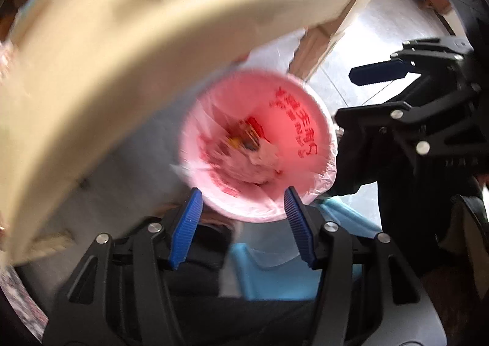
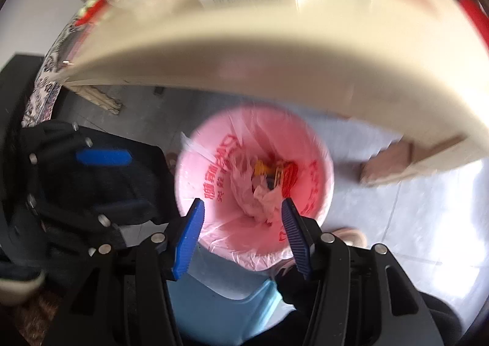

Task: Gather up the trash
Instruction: 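Raise both tools from the bin toward the medicine box and clay sword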

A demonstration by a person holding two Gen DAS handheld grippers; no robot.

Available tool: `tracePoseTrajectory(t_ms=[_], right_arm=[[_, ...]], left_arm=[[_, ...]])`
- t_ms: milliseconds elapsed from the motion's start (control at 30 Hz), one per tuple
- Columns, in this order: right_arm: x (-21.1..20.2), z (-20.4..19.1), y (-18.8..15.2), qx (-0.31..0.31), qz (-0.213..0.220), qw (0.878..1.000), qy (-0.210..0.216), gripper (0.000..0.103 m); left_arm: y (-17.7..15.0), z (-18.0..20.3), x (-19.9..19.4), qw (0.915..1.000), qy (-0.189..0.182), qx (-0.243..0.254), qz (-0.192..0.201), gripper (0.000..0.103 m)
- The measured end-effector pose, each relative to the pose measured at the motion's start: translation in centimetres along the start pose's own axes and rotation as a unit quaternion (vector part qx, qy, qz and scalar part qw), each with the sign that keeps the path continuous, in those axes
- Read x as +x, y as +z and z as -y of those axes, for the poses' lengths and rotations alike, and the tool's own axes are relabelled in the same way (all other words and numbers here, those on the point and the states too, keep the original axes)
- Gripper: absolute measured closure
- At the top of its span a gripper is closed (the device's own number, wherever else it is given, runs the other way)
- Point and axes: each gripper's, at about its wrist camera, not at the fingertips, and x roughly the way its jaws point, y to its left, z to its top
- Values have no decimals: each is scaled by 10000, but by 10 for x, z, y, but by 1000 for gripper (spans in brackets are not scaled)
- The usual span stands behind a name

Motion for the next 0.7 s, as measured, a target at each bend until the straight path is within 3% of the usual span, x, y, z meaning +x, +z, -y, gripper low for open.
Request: tracePoseTrajectory(t_ms=[100, 200, 333, 533, 700], right_arm=[[-48, -8, 14, -253, 326, 9991, -16, 42], [-92, -12, 33, -486, 649, 9967, -33, 41], [-143, -14, 64, -781, 983, 9916, -325, 41], [-178, -6, 110, -977, 965, 9896, -432, 41], [-177, 7, 145, -1061, 687, 9907, -494, 41]], left_arm=[[11, -11, -54, 9993, -40, 43, 382, 39], [26, -19, -106, 9970, -191, 164, 739, 39], [50, -19, -154, 9923, -53, 658, 1051, 39], [85, -16, -177, 9859, -287, 1295, 1020, 39], [110, -11, -168, 9782, -302, 1847, 904, 39]])
